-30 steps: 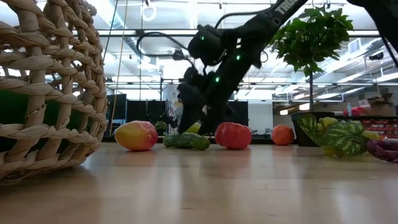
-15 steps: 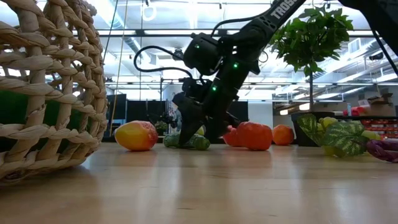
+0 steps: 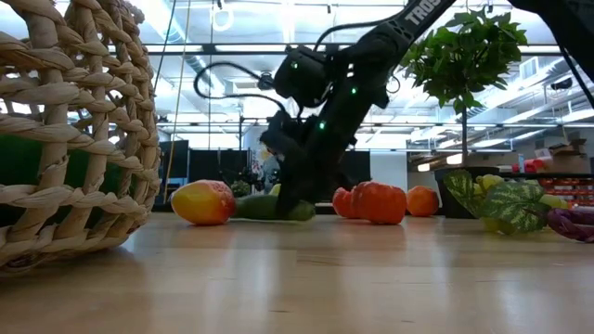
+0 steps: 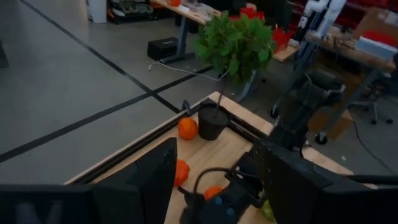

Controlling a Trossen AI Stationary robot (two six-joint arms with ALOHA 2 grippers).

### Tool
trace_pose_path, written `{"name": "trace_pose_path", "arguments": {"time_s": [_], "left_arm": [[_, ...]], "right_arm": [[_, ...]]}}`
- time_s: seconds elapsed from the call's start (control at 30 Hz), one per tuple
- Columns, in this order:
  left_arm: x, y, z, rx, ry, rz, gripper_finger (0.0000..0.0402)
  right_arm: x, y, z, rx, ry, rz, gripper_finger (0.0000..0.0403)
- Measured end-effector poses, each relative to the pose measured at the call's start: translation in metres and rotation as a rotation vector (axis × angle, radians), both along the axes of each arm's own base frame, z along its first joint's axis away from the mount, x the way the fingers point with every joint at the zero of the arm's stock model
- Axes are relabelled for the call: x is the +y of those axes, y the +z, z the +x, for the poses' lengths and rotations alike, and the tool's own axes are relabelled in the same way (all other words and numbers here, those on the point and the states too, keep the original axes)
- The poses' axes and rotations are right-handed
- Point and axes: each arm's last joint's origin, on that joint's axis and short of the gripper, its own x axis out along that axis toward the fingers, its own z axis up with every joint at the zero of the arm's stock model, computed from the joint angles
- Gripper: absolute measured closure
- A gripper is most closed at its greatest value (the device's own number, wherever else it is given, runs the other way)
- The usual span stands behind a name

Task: Build produce basket
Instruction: Put the cucumber into the basket

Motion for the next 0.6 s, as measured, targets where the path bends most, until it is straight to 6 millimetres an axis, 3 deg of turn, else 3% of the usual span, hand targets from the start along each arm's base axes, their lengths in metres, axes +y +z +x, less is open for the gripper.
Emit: {"name": "trace_pose_path", "arguments": {"time_s": [0.1, 0.27, 0.47, 0.6], "left_arm": [[0.004, 0.011, -0.007, -0.034, 0.017, 0.005, 0.0188], [0.009, 0.024, -0.024, -0.037, 0.038, 0.014, 0.0202], [0.013, 0.026, -0.037, -0.036, 0.111, -0.059, 0.0217], [0.018, 0.019, -0.043, -0.055, 0.197, -0.179, 0.0216]], "right_arm": [[0.002, 0.016, -0.001, -0.024, 0.062, 0.007, 0.0300], [0.003, 0.072, 0.001, -0.185, 0.105, -0.053, 0.0300], [0.010, 0.140, -0.003, -0.380, 0.186, -0.178, 0.0300], [0.023, 0.169, -0.006, -0.453, 0.215, -0.221, 0.0300]]}}
